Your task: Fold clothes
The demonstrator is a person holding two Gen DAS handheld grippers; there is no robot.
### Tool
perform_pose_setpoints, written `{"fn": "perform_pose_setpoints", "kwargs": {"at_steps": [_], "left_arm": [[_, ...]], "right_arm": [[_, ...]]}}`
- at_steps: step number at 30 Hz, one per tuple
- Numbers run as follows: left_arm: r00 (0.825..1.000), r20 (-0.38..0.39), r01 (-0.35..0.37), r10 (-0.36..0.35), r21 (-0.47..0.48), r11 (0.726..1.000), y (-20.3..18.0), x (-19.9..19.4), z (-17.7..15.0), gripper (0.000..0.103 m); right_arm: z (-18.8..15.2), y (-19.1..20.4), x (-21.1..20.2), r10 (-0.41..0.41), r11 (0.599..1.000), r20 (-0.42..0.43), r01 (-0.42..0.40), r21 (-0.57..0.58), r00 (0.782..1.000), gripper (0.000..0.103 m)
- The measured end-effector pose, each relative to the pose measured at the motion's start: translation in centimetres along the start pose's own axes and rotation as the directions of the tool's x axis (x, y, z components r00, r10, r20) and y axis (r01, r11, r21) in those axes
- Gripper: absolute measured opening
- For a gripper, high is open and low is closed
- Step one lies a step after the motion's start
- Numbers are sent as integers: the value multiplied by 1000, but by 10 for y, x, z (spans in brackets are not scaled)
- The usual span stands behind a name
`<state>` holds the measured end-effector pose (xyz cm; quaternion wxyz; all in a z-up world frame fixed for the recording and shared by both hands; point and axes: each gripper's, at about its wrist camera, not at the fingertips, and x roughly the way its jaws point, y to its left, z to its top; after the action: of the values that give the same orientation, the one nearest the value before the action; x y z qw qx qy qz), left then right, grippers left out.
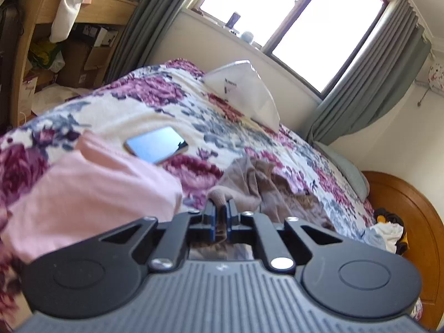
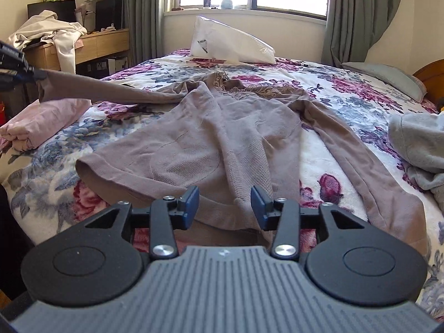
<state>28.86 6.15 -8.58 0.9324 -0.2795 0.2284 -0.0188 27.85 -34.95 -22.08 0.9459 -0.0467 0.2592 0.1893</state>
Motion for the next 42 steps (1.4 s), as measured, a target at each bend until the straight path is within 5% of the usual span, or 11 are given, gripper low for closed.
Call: {"fn": "perform_pose_setpoints", "kwargs": {"at_steps": [6,12,15,18,20,25,29,37,40,41,42], "left_arm": [[995,97,6,-3,-32,999,1,9,64,6],[991,127,50,-45,-38,998,-12,15,77,6],[990,123,67,-62,-33,997,-10,19,77,6],[993,88,86,-83,-41,995,-6,24,75,6],[992,27,121,-120,-41,992,-2,26,68,6],[997,-74,15,-11,52,999,8,21,41,17],[983,-150,-108,105,-16,994,42,7,16,36],[970,-244,-59,14,-178,982,76,12,-11,46],[966,-260,-56,5,-188,981,73,33,-18,42],[966,-259,-62,15,-175,983,71,41,-19,35],[967,-254,-76,34,-158,985,70,45,-20,12]], "right_arm": [[21,18,21,123,990,9,-123,70,992,60],[50,85,80,272,958,-83,-262,117,959,63],[48,133,113,201,979,-209,-193,57,957,62],[40,164,126,67,995,-246,-83,-52,967,43],[41,170,120,44,997,-231,-57,-50,972,6],[48,170,93,77,997,-215,-75,19,974,5],[51,168,84,114,993,-217,-104,55,969,5],[65,189,92,196,981,-214,-194,29,957,6],[63,186,98,202,979,-246,-191,66,948,10],[61,183,100,211,977,-258,-194,91,943,10],[60,181,100,227,972,-261,-203,114,938,10]]}}
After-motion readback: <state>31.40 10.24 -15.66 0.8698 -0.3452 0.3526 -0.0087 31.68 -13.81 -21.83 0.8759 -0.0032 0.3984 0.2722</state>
